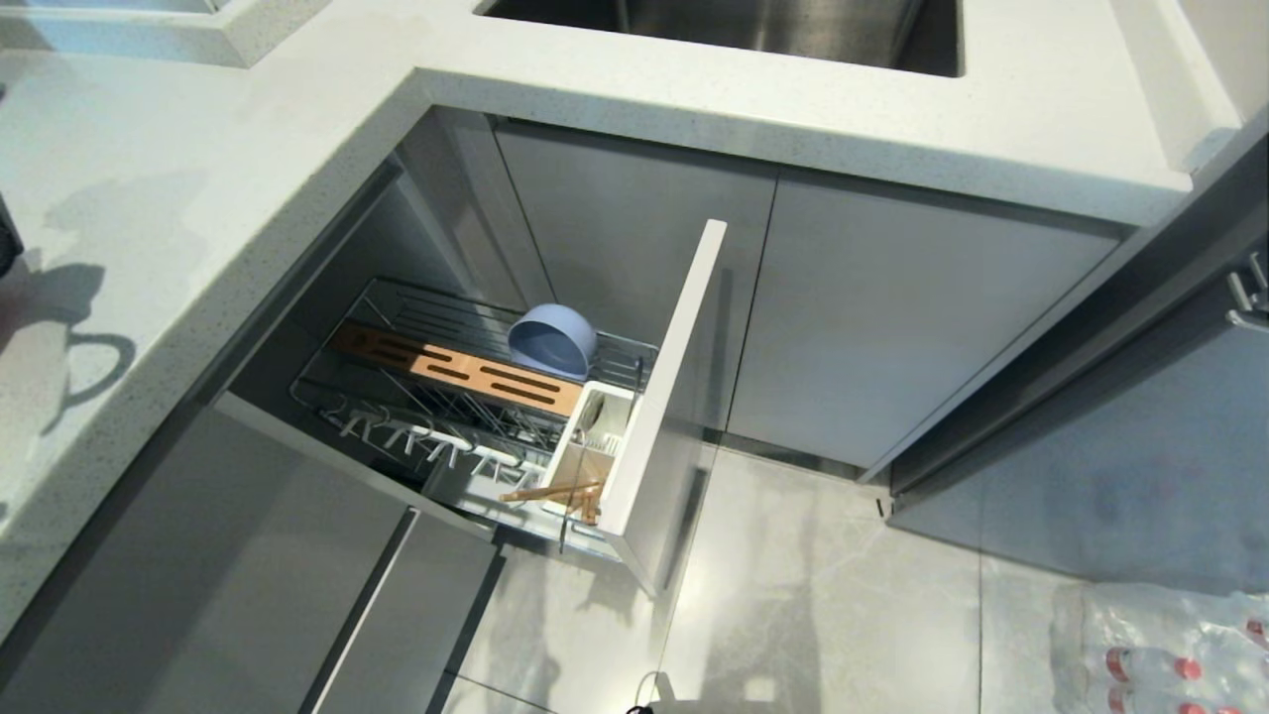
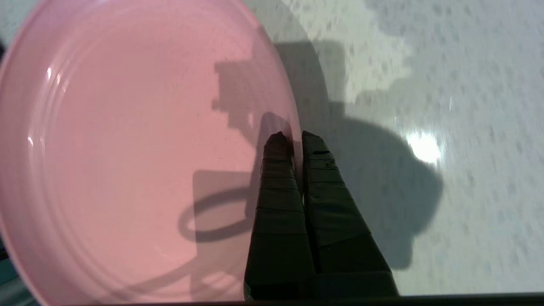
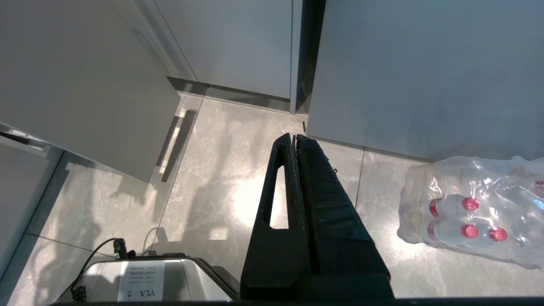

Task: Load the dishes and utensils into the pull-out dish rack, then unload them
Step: Pick up the plate and place it in the cupboard

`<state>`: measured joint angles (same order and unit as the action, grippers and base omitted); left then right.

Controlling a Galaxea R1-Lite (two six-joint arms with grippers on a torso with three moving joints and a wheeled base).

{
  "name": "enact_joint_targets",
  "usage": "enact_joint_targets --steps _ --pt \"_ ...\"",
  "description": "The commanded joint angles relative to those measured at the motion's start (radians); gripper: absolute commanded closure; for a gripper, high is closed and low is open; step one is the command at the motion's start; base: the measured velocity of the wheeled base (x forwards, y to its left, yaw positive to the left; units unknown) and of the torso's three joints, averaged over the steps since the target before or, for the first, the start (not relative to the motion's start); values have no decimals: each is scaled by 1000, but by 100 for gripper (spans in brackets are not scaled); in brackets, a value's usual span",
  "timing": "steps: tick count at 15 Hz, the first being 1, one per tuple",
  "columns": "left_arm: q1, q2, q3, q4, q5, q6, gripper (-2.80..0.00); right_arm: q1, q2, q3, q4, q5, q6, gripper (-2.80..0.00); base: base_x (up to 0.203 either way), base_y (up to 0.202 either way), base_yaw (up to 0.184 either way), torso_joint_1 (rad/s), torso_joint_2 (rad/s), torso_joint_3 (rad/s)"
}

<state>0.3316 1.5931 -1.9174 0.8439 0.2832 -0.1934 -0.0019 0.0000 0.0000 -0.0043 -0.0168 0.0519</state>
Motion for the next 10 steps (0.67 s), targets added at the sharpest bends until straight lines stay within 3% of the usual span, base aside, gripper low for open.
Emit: enact_joint_targets --steps 1,5,10 --pt "-9 -68 4 20 2 0 0 0 0 0 1 0 0 0 0 0 0 0 0 0" --pt "-33 -210 9 -1 1 -16 0 0 1 0 0 0 0 0 0 0 0 0 0 0" --pt "-86 -384 78 -209 -36 -103 0 0 0 0 0 0 0 0 0 0 0 0 0 0"
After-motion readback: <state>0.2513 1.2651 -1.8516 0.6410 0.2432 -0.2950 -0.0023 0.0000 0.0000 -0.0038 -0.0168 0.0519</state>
